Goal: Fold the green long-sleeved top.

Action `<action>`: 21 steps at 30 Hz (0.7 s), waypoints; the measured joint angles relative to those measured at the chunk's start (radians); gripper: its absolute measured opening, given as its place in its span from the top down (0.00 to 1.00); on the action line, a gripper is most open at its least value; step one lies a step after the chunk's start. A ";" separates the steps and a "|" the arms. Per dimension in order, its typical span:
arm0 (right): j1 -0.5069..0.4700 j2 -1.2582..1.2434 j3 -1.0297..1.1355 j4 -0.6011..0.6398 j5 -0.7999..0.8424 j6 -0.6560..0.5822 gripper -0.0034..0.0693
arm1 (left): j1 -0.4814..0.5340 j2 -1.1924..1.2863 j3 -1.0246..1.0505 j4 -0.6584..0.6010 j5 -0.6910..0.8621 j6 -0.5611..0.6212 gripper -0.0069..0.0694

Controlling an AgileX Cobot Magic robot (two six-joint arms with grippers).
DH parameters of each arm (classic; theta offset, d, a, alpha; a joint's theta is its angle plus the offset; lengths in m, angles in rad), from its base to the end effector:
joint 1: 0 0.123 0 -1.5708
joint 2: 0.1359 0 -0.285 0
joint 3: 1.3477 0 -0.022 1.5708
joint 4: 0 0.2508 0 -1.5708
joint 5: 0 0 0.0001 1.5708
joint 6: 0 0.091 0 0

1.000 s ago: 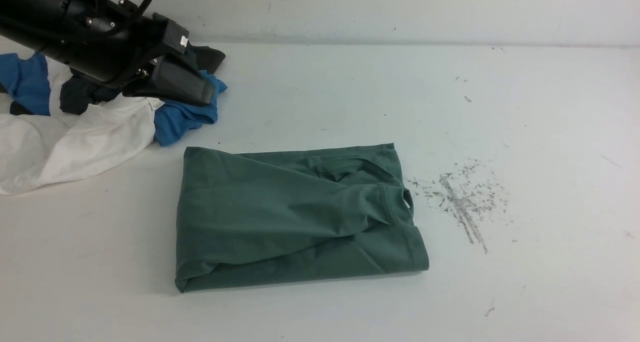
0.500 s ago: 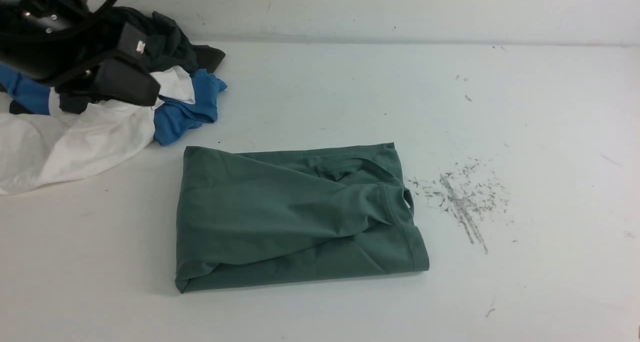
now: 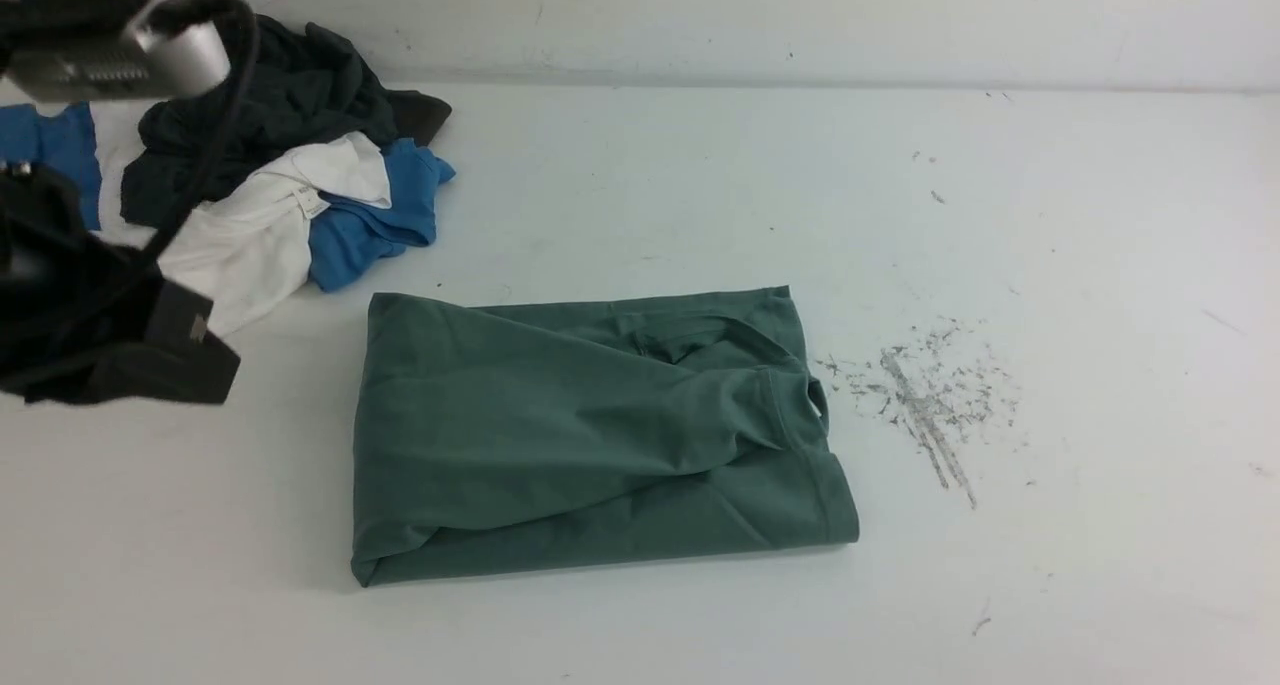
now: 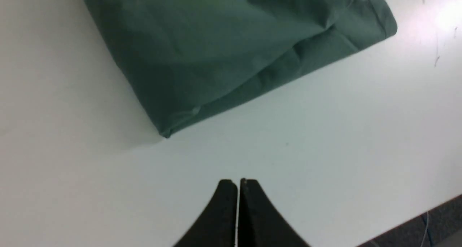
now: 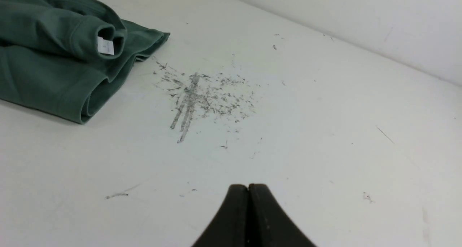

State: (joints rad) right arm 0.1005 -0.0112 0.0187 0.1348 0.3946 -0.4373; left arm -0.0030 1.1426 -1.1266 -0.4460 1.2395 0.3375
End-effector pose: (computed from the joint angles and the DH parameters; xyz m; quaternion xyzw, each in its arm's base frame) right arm 0.0512 0.0099 0.1724 -0.1807 0.7877 -0.0416 0.5875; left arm 0.2013 -0.0377 0.3603 0.1336 0.9466 -0.1838 0.2287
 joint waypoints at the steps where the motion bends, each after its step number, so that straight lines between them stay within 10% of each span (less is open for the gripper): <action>1: 0.000 0.000 0.000 0.000 0.000 0.020 0.97 | 0.000 -0.008 0.022 0.000 0.000 0.000 0.91; 10: 0.000 0.000 0.000 0.000 0.000 0.308 0.97 | 0.000 -0.037 0.120 -0.036 0.000 0.000 0.91; 21: -0.003 0.000 0.000 0.000 0.000 0.335 0.97 | 0.000 -0.039 0.120 -0.044 -0.040 0.000 0.91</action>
State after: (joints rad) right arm 0.0979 -0.0112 0.0187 0.1348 0.3946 -0.1024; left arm -0.0030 1.1034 -1.0063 -0.4900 1.1996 0.3375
